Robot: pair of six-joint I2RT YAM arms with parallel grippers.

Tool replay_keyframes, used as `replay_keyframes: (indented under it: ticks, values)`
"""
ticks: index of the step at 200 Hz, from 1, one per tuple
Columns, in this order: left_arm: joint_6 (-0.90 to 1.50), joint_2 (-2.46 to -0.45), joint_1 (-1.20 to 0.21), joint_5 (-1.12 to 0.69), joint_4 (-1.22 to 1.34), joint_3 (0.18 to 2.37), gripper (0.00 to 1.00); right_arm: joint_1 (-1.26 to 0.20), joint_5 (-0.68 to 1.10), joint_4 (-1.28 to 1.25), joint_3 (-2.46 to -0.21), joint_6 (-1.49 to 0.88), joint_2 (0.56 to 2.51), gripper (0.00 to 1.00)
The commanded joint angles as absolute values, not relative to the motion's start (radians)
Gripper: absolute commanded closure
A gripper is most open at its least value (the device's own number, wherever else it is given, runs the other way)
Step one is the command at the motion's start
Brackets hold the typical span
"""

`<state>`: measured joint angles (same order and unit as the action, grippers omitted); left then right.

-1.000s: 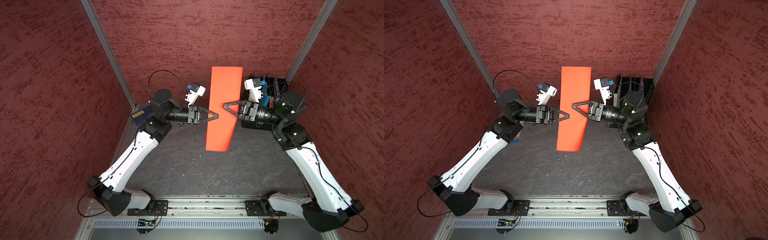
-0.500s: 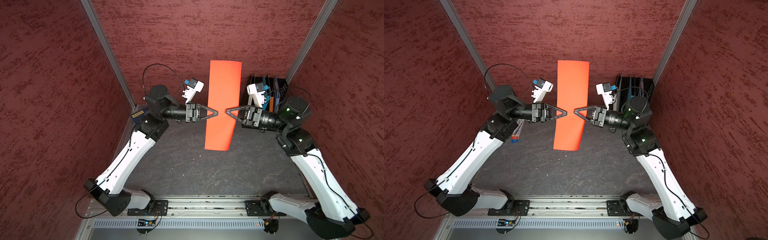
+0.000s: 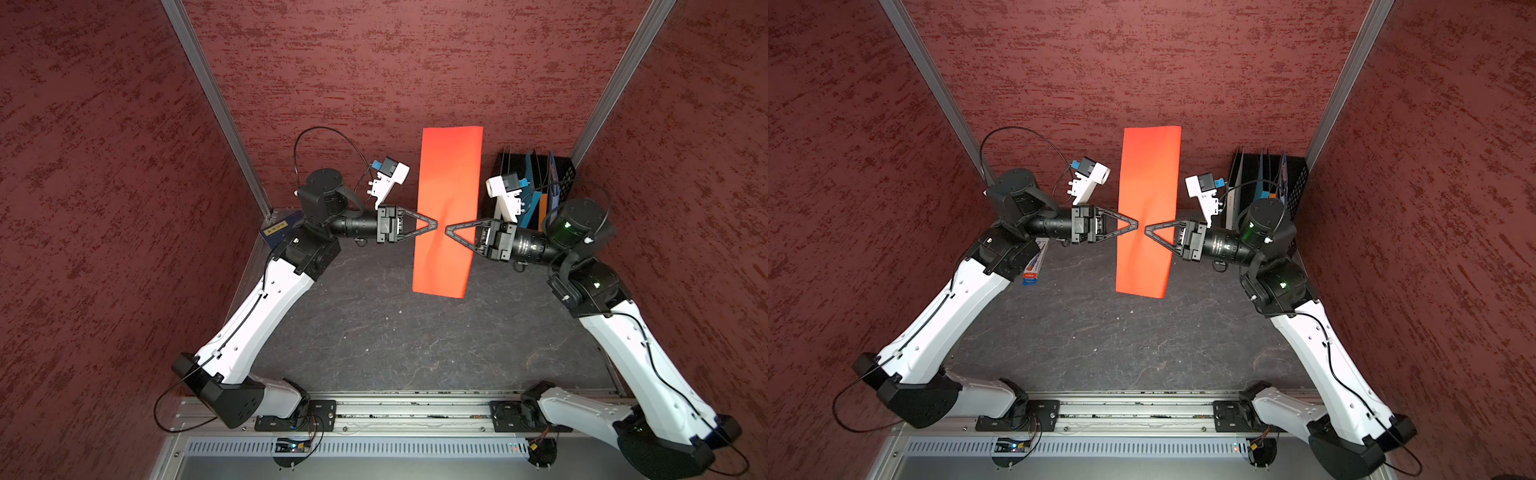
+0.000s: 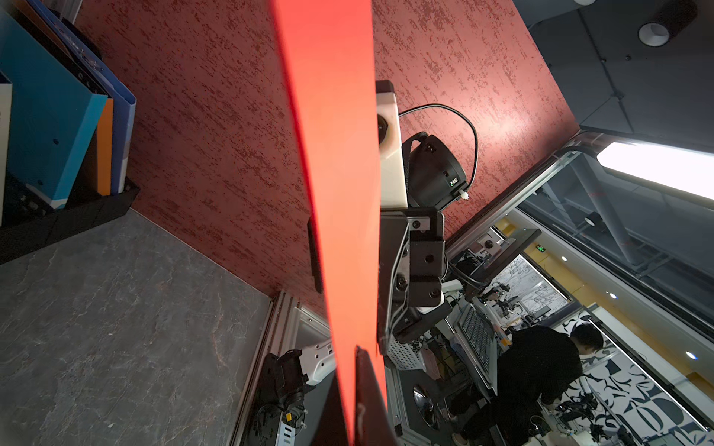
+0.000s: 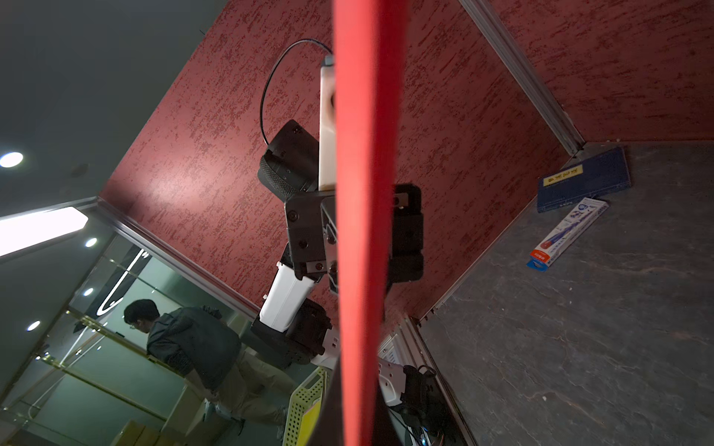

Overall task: Fold the rectangular paper in half along the long edge
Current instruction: Fold the paper.

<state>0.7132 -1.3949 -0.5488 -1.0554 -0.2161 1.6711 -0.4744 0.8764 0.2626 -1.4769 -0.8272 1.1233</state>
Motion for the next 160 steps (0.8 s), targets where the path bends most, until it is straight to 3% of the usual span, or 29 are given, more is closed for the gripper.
replay_keyframes:
  ticks: [1, 35, 41, 63, 71, 86, 127, 140, 160]
  values:
    - [0.673, -1.379, -0.541, -1.028, -0.241, 1.701, 1.0, -0.48, 0.859, 0.341, -1.516, -0.768, 1.096, 1.0]
    - [0.675, -1.378, -0.543, -1.032, -0.241, 1.702, 1.0, -0.481, 0.854, 0.397, -1.542, -0.732, 1.099, 1.0]
    - [0.672, -1.376, -0.542, -1.032, -0.245, 1.704, 1.0, -0.481, 0.849, 0.428, -1.556, -0.715, 1.101, 0.9]
    - [0.659, -1.369, -0.543, -1.029, -0.267, 1.708, 1.0, -0.482, 0.842, 0.487, -1.589, -0.684, 1.103, 0.8]
    - [0.655, -1.37, -0.542, -1.029, -0.272, 1.709, 1.0, -0.481, 0.846, 0.486, -1.588, -0.688, 1.104, 0.83]
    - [0.657, -1.371, -0.543, -1.029, -0.269, 1.71, 1.0, -0.482, 0.857, 0.461, -1.575, -0.704, 1.106, 1.0]
    - [0.652, -1.371, -0.543, -1.025, -0.275, 1.723, 1.0, -0.481, 0.859, 0.474, -1.574, -0.7, 1.101, 1.0]
    - [0.644, -1.372, -0.542, -1.02, -0.287, 1.732, 1.0, -0.482, 0.849, 0.493, -1.578, -0.697, 1.101, 0.76]
    - [0.641, -1.373, -0.543, -1.012, -0.293, 1.747, 1.0, -0.481, 0.843, 0.496, -1.569, -0.697, 1.095, 0.68]
